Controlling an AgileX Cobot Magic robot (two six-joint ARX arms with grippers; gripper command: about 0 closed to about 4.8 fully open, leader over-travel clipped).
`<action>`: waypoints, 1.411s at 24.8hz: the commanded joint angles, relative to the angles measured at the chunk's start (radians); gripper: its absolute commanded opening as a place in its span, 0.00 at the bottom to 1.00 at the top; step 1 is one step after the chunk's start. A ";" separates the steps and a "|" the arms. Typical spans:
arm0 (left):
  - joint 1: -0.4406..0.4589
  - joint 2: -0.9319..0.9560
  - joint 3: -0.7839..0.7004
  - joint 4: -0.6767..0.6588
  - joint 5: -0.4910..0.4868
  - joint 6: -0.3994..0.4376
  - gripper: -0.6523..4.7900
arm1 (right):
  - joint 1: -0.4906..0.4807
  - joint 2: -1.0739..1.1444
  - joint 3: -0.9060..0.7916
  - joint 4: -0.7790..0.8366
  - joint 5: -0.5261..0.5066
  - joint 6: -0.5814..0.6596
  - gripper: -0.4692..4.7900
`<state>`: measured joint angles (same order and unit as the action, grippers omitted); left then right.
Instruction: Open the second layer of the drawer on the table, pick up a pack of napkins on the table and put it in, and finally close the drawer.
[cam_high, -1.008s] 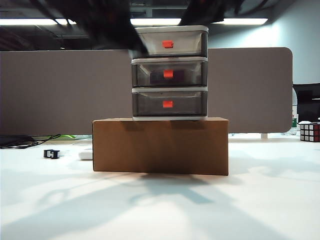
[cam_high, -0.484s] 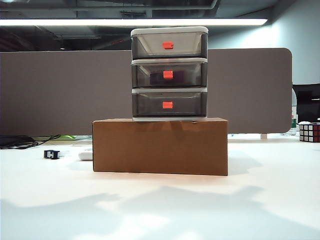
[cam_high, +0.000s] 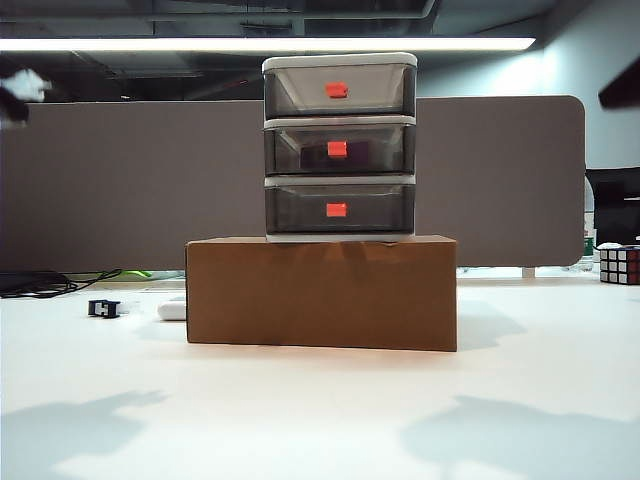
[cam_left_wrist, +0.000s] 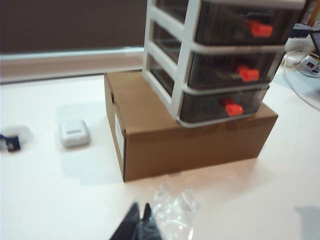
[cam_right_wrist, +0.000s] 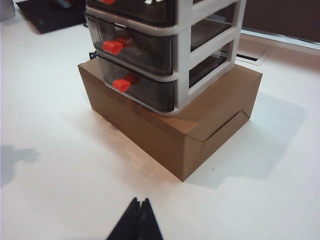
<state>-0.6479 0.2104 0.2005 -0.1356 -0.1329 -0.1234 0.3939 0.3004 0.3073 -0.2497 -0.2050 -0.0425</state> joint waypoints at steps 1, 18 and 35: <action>0.002 -0.018 -0.048 0.058 0.001 -0.011 0.11 | 0.003 -0.066 -0.120 0.185 -0.003 0.013 0.08; 0.018 -0.208 -0.193 0.053 -0.056 -0.092 0.11 | -0.030 -0.301 -0.306 0.168 0.031 0.008 0.08; 0.605 -0.208 -0.193 0.130 0.227 0.106 0.11 | -0.434 -0.301 -0.307 0.198 -0.017 -0.063 0.08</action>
<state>-0.0536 0.0017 0.0063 -0.0288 0.0845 -0.0246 -0.0406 0.0013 0.0071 -0.0811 -0.1936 -0.1093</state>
